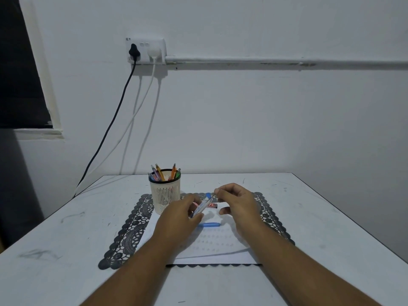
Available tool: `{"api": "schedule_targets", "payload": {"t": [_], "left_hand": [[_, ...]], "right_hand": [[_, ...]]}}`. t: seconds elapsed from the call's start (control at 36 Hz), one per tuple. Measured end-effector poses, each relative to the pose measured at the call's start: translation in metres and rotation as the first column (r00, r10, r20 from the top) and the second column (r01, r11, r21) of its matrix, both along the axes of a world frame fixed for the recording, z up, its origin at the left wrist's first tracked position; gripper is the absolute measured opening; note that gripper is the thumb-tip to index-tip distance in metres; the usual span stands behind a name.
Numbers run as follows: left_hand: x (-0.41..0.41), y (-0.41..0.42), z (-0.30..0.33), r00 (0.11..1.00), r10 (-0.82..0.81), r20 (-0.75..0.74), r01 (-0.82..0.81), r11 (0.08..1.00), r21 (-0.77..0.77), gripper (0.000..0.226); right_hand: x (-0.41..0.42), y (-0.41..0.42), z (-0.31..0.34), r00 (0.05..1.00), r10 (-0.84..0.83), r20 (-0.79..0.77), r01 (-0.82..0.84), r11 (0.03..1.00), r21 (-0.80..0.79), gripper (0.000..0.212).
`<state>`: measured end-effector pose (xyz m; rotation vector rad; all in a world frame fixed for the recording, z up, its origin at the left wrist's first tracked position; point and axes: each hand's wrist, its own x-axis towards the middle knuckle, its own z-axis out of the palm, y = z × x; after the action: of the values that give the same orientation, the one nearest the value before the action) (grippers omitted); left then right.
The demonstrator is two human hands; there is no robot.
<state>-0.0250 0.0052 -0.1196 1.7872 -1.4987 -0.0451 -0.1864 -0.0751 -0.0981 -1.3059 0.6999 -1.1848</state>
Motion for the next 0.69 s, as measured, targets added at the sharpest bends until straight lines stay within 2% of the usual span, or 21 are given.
{"api": "schedule_targets", "payload": {"t": [0.11,0.53,0.69], "left_hand": [[0.0018,0.0002,-0.0006,1.0,-0.004,0.007,0.004,1.0,-0.005,0.027],[0.0017,0.0,-0.0009,0.999,0.001,0.034,0.0,1.0,-0.009,0.026],[0.0033,-0.0006,-0.0001,1.0,-0.002,0.02,0.003,1.0,-0.017,0.028]], "right_hand": [[-0.0005,0.0004,0.0009,0.999,0.026,0.022,-0.026,1.0,-0.002,0.009],[-0.0005,-0.0004,0.001,1.0,0.02,-0.015,-0.02,0.998,-0.053,0.003],[0.0007,-0.0009,0.001,0.999,0.028,-0.026,-0.029,0.998,-0.06,0.01]]}}
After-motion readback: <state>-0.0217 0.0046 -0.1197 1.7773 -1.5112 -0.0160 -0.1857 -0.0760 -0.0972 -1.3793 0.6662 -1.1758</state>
